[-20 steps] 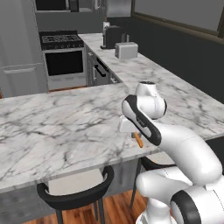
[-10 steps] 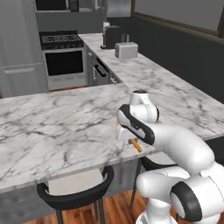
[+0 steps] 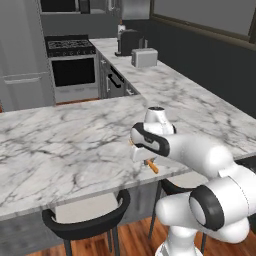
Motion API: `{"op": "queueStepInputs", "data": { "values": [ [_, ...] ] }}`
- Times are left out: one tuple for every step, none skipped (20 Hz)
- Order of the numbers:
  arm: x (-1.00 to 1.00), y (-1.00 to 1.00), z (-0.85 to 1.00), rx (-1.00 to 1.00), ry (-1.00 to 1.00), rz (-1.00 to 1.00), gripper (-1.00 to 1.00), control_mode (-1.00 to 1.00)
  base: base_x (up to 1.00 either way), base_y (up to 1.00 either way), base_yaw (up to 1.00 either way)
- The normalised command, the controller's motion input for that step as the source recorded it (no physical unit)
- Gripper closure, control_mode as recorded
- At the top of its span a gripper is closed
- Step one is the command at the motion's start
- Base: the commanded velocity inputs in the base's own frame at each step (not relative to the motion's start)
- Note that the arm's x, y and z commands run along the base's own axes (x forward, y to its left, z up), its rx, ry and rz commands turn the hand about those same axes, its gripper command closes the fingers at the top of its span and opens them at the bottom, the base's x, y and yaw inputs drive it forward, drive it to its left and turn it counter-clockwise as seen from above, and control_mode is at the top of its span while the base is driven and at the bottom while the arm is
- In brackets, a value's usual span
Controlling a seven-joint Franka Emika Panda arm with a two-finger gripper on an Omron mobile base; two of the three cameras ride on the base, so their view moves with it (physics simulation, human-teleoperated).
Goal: Take the fork and place it on the left side of the plate. Then take the spoon and place it on the right side of the plate. Make sure they're directly next to the plate.
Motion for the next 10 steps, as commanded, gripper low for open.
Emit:
{"op": "queueStepInputs", "data": {
  "values": [
    [0.26,0.09,-0.32,-0.02,0.0,-0.05,1.0,-1.0,0.0,0.0,0.0],
    [0.29,0.02,-0.28,-0.02,0.01,-0.08,1.0,-1.0,0.0,0.0,0.0],
    [0.32,0.0,-0.25,-0.01,0.04,-0.11,1.0,-1.0,0.0,0.0,0.0],
    [0.33,0.0,-0.23,-0.01,0.05,-0.12,1.0,-1.0,0.0,0.0,0.0],
    [0.33,0.0,-0.23,-0.02,0.04,-0.12,1.0,-1.0,0.0,0.0,0.0],
    [0.34,0.0,-0.22,-0.01,0.03,-0.12,1.0,-1.0,0.0,0.0,0.0],
    [0.35,0.0,-0.19,-0.02,0.02,-0.14,1.0,-1.0,0.0,0.0,0.0],
    [0.35,0.0,-0.19,-0.02,0.02,-0.14,1.0,-1.0,0.0,0.0,0.0],
    [0.36,0.0,-0.2,-0.03,0.02,-0.14,1.0,-1.0,0.0,0.0,0.0],
    [0.35,0.0,-0.18,-0.02,0.01,-0.14,1.0,-1.0,0.0,0.0,0.0]
  ]
}}
